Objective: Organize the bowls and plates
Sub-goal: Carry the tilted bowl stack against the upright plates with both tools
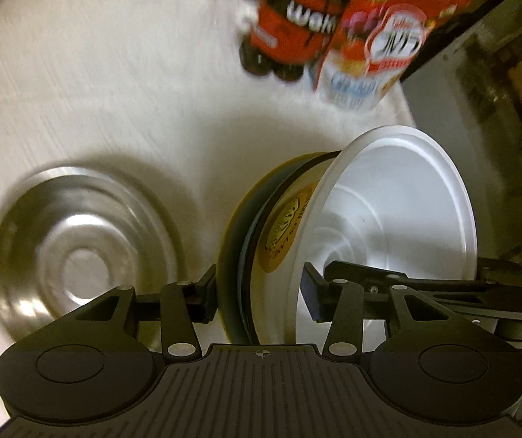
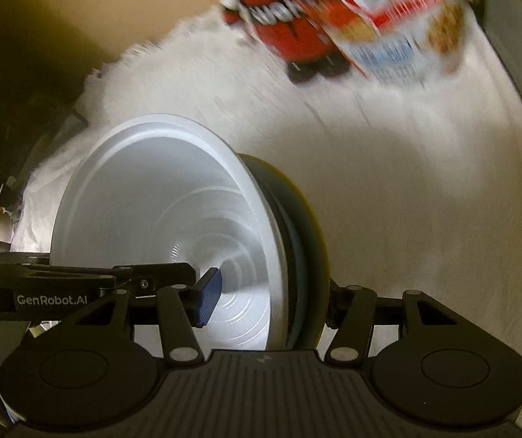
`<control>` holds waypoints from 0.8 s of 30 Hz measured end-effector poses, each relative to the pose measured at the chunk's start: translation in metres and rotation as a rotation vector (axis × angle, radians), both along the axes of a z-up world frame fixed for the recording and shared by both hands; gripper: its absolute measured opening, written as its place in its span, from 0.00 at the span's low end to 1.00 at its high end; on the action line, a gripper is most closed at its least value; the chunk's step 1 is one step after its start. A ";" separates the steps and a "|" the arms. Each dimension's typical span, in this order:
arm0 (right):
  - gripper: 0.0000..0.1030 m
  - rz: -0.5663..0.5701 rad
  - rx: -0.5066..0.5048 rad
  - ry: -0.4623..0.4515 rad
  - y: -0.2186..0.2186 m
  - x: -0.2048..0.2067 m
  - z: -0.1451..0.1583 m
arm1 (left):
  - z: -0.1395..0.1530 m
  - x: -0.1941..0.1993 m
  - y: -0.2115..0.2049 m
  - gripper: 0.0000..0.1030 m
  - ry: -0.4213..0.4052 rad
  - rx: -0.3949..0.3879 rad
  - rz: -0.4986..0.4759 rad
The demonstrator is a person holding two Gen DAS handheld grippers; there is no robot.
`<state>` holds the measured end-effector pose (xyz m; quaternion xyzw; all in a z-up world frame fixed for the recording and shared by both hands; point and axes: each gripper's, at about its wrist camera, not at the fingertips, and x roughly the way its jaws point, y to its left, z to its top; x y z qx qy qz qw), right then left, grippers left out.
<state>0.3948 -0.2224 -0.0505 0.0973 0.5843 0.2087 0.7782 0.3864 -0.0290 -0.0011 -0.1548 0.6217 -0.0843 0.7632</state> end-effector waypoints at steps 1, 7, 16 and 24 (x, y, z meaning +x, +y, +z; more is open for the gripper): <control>0.55 0.009 -0.001 -0.018 0.006 0.001 0.009 | 0.010 0.000 0.006 0.48 -0.020 0.001 0.004; 0.55 0.092 0.024 -0.080 0.058 0.010 0.042 | 0.044 -0.008 0.060 0.49 -0.086 0.033 0.072; 0.55 0.238 0.039 0.013 0.150 0.022 0.012 | 0.008 -0.030 0.143 0.50 0.005 0.050 0.220; 0.56 0.253 -0.025 0.177 0.181 0.027 -0.049 | -0.052 -0.038 0.169 0.48 0.136 0.006 0.231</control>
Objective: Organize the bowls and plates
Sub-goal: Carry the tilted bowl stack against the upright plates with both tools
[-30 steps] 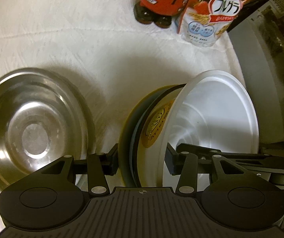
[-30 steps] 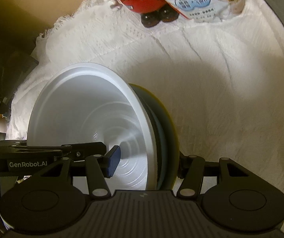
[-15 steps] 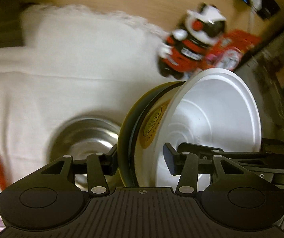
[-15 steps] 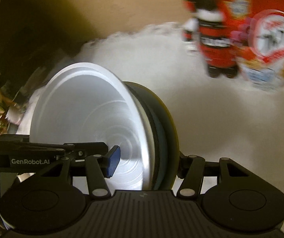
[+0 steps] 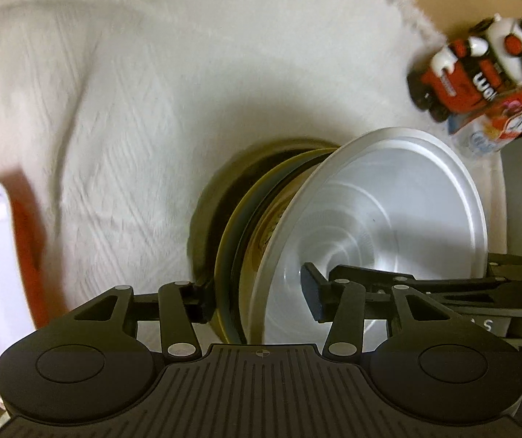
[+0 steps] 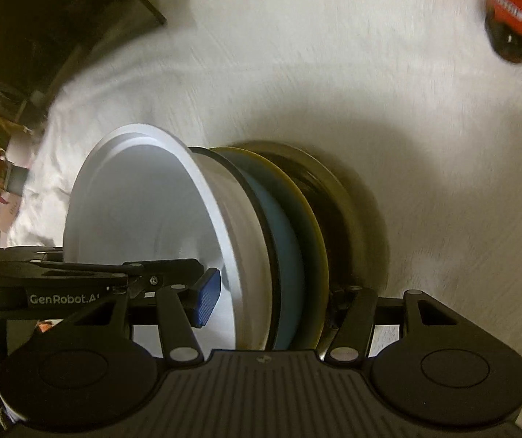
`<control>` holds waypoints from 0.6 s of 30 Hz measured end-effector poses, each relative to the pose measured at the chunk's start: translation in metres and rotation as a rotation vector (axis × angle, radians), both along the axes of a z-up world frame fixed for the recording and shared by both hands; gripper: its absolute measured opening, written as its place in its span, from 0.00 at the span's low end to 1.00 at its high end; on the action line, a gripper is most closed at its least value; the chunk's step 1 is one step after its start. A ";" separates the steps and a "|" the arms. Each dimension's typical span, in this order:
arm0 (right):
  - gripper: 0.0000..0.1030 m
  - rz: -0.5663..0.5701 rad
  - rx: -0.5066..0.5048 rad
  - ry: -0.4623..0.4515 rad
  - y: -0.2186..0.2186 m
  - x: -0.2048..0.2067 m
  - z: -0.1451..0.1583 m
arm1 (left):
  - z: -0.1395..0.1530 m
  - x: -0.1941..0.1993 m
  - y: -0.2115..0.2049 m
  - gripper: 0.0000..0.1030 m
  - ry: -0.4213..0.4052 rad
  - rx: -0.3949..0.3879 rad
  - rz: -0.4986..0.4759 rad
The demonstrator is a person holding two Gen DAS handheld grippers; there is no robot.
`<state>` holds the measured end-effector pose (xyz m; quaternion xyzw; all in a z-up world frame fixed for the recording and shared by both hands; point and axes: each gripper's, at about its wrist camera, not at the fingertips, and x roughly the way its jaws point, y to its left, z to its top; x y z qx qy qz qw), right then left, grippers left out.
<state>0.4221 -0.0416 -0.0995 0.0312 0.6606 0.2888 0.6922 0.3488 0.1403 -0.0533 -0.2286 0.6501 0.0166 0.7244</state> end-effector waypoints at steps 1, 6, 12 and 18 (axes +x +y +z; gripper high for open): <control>0.57 -0.005 -0.007 0.007 -0.001 0.000 -0.003 | -0.003 0.000 0.000 0.47 0.000 -0.006 -0.008; 0.58 0.001 -0.025 -0.044 0.002 0.000 0.002 | -0.005 0.006 -0.002 0.45 0.002 0.002 -0.043; 0.58 0.011 -0.049 -0.078 0.006 -0.004 0.003 | -0.007 0.007 0.001 0.45 -0.003 0.002 -0.038; 0.55 0.019 -0.053 -0.067 0.003 -0.002 0.002 | -0.008 0.008 0.006 0.40 -0.006 -0.012 -0.038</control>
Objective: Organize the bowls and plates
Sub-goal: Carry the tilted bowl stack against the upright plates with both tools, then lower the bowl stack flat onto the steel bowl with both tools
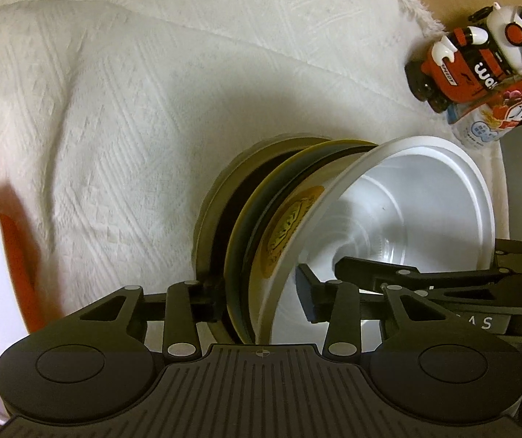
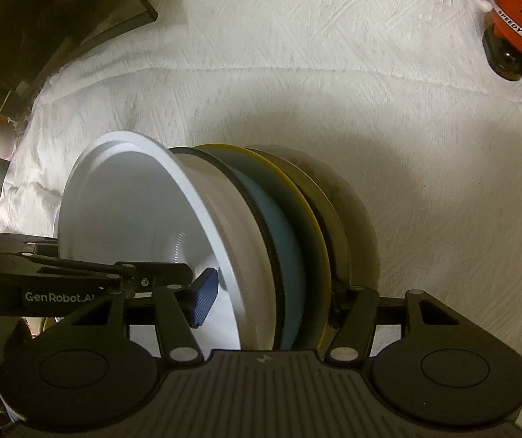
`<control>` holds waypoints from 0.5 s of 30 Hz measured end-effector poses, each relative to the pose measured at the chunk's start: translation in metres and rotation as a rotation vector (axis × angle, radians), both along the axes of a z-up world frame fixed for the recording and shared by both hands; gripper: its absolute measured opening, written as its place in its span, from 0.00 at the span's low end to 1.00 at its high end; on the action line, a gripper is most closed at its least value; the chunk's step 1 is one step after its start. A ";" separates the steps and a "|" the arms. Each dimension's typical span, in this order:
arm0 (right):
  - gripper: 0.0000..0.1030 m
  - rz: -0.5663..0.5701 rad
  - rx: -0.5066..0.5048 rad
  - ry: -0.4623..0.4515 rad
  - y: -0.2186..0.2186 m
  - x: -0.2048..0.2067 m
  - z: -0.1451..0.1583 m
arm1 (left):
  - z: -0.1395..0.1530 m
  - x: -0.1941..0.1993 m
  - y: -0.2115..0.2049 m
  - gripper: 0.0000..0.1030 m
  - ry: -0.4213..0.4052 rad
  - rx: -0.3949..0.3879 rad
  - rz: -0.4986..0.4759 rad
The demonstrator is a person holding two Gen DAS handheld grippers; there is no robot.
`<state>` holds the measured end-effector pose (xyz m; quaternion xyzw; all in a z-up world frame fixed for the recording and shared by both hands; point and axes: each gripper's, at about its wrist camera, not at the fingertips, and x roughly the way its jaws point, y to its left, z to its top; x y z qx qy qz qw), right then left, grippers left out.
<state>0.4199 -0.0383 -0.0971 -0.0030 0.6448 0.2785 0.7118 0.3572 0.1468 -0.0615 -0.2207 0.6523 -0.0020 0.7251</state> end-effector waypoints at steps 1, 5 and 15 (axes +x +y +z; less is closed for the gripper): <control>0.55 -0.005 0.002 0.004 0.000 0.000 0.000 | 0.000 -0.001 0.002 0.35 0.000 0.005 0.005; 0.55 -0.032 0.013 0.023 -0.004 0.004 -0.001 | 0.005 -0.003 0.011 0.26 -0.007 0.009 0.020; 0.55 0.033 -0.013 -0.099 -0.005 -0.003 0.021 | 0.043 -0.001 0.005 0.23 -0.121 0.154 -0.005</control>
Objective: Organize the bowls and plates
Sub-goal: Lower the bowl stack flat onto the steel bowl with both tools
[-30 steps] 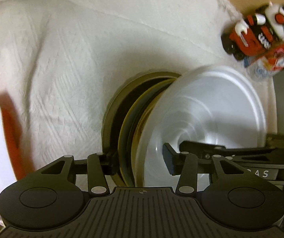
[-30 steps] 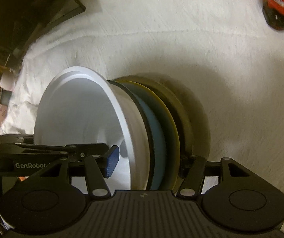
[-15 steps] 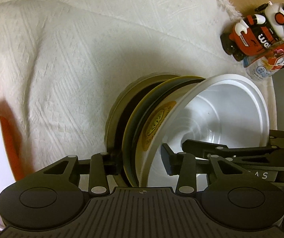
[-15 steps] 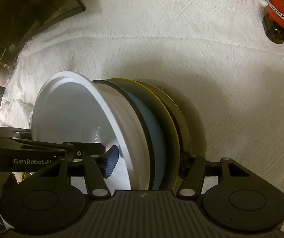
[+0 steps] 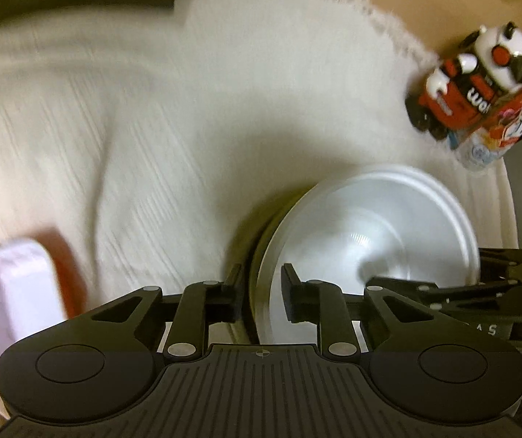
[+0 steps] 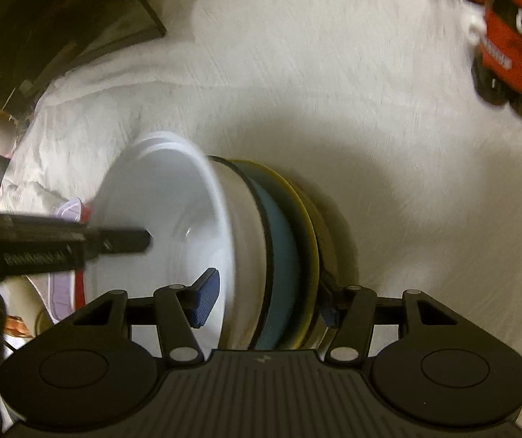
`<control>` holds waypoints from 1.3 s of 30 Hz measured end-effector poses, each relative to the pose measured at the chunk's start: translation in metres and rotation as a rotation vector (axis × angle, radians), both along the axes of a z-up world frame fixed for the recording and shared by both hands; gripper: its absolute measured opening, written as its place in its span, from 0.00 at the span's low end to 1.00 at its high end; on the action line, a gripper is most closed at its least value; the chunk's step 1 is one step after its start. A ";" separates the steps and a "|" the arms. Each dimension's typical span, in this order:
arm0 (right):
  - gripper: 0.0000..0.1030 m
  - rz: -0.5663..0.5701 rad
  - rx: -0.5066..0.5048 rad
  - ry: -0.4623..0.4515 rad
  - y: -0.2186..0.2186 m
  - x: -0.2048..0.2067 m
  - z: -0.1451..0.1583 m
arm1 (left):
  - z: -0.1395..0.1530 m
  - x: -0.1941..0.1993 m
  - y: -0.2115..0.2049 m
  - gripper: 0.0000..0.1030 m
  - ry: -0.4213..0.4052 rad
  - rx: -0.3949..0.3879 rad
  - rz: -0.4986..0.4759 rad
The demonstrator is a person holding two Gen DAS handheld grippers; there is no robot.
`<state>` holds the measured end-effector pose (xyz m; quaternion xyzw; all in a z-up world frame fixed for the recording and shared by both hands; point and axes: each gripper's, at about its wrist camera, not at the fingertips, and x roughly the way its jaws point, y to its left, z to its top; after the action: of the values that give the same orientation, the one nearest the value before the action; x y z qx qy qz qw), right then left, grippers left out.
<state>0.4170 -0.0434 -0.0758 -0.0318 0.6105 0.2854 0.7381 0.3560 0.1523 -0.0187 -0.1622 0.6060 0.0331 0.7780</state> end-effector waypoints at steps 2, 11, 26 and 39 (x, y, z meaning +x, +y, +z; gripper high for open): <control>0.55 0.025 -0.030 -0.073 0.002 -0.004 0.008 | 0.009 0.001 -0.001 0.23 -0.016 0.017 -0.004; 0.55 0.029 -0.023 -0.257 -0.020 -0.014 0.030 | 0.010 -0.003 -0.016 0.24 0.001 0.071 -0.014; 0.32 0.130 -0.019 -0.339 -0.007 -0.043 0.021 | 0.017 -0.015 -0.017 0.23 -0.035 0.035 0.021; 0.33 0.126 -0.076 -0.355 -0.018 -0.048 0.025 | 0.018 -0.024 -0.018 0.23 -0.036 0.045 0.030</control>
<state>0.3688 -0.0617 -0.0511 -0.1475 0.4776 0.2977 0.8133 0.3320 0.1346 -0.0007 -0.1544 0.5885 0.0556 0.7917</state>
